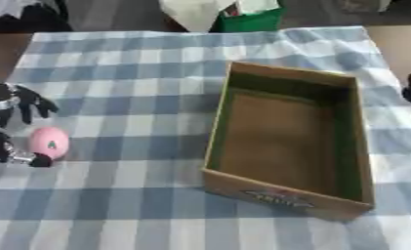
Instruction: Pick up objects on the table and place them in the box.
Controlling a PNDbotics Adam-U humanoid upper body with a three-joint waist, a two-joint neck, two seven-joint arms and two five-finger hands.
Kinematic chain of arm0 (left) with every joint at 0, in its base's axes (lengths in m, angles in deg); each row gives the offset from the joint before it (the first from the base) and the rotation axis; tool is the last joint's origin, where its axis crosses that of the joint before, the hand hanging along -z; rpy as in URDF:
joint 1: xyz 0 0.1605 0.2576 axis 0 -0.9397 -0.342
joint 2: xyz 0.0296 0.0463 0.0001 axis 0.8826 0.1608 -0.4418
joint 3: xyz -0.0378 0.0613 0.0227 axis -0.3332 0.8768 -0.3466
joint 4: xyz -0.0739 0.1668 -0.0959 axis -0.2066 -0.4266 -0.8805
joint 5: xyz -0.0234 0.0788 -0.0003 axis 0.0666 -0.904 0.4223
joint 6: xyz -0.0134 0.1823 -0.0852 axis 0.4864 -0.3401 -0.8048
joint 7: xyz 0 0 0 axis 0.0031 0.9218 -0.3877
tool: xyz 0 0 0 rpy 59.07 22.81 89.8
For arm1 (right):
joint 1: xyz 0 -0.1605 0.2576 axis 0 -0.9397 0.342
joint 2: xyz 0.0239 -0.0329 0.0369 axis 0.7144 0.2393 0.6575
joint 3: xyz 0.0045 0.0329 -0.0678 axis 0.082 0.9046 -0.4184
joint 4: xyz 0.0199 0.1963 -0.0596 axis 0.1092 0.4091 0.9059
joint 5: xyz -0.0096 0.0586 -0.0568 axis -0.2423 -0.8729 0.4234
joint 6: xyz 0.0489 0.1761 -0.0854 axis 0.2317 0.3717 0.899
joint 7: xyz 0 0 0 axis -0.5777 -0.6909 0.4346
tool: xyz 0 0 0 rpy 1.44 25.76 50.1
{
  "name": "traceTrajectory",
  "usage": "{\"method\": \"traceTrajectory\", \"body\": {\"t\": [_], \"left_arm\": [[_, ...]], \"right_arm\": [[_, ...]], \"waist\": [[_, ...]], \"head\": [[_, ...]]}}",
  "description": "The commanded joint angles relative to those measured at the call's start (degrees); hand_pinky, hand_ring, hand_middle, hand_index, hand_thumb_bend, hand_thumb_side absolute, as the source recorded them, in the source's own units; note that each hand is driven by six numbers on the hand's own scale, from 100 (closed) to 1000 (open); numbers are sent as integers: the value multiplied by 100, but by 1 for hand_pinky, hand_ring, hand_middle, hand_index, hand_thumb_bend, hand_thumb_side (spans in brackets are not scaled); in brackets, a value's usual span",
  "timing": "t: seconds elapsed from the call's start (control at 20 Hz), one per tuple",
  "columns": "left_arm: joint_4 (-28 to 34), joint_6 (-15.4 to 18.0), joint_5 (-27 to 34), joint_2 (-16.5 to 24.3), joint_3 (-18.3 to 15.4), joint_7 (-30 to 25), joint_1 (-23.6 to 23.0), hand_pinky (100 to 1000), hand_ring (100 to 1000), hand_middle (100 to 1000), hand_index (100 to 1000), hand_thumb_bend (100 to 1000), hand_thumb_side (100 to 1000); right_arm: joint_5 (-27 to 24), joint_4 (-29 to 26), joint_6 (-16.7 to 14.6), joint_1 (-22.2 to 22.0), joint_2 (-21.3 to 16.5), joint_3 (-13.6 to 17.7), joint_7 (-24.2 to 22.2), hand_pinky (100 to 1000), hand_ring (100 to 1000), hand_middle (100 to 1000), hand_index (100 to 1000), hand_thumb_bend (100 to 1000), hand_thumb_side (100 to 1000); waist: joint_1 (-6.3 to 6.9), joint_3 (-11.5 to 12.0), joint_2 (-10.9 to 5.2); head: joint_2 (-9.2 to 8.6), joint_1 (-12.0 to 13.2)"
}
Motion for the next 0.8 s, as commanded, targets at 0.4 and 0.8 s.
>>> {"method": "traceTrajectory", "body": {"t": [0.4, 0.8], "left_arm": [[-256, 39, -261, 181, -56, -48, 66, 400, 634, 709, 869, 727, 632], [-560, 172, -301, 100, 86, -334, 135, 397, 628, 702, 843, 718, 621]], "right_arm": [[43, -84, 1, 55, -33, -3, -37, 895, 895, 691, 939, 100, 1000], [41, -84, -1, 56, -21, 3, -26, 896, 896, 691, 940, 100, 1000]], "waist": [[4, -7, -58], [2, -37, -45]], "head": [[-82, 2], [-101, 38]]}}
